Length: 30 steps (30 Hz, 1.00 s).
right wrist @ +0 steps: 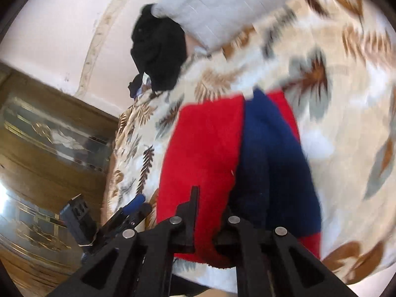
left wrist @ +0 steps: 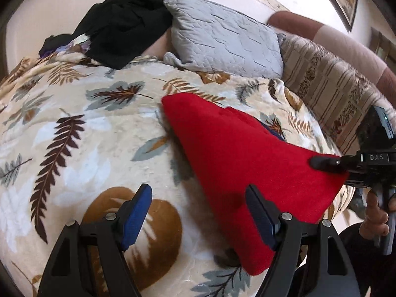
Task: Fold small clothes
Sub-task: 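Lay the folded sweater down and open both tools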
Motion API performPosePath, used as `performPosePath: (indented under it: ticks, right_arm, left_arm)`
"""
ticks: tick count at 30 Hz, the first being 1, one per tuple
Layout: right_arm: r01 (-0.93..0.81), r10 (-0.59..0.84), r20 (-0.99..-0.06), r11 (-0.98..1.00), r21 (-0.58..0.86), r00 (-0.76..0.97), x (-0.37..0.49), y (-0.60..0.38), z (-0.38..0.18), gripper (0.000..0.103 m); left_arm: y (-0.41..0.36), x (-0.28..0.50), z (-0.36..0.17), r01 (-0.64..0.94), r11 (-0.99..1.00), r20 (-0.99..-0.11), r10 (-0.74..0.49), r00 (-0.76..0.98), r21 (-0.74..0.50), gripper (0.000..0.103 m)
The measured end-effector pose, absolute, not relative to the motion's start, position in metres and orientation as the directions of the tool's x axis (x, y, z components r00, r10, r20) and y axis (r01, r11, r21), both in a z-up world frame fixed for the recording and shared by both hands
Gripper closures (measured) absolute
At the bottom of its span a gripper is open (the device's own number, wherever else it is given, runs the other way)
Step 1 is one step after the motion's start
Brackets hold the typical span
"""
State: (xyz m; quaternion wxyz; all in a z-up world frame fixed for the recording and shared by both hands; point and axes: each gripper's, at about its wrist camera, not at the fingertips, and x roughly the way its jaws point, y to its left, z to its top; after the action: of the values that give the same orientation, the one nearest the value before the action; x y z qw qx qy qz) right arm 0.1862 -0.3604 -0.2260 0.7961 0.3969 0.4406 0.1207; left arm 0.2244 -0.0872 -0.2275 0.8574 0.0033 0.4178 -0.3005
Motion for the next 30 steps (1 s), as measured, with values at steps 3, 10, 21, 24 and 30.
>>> performPosePath:
  ticks: [3,10,21,24,30]
  right_arm:
    - [0.172,0.551,-0.626,0.659,0.732,0.553,0.189,-0.364,-0.227,0.092]
    - [0.205,0.526,-0.607,0.631,0.748,0.596,0.181,-0.38,-0.225,0.015]
    - [0.208,0.688,-0.561,0.531,0.822,0.461,0.22,-0.335,-0.255,0.043]
    - [0.177,0.689,-0.534,0.521,0.835,0.49,0.226,-0.325,-0.249,0.087]
    - [0.102,0.587,-0.536,0.611,0.785,0.606,0.208,-0.323,-0.209,0.092]
  left_arm:
    - [-0.094,0.224,-0.231,0.529,0.818,-0.729,-0.501,0.465,-0.225,0.025]
    - [-0.087,0.227,-0.232,0.517,0.823,-0.729,-0.503,0.465,-0.238,0.025]
    - [-0.092,0.222,-0.226,0.54,0.814,-0.714,-0.508,0.482,-0.214,0.025]
    - [-0.087,0.224,-0.226,0.527,0.821,-0.714,-0.503,0.488,-0.218,0.025]
    - [-0.078,0.228,-0.224,0.497,0.832,-0.702,-0.506,0.501,-0.246,0.025]
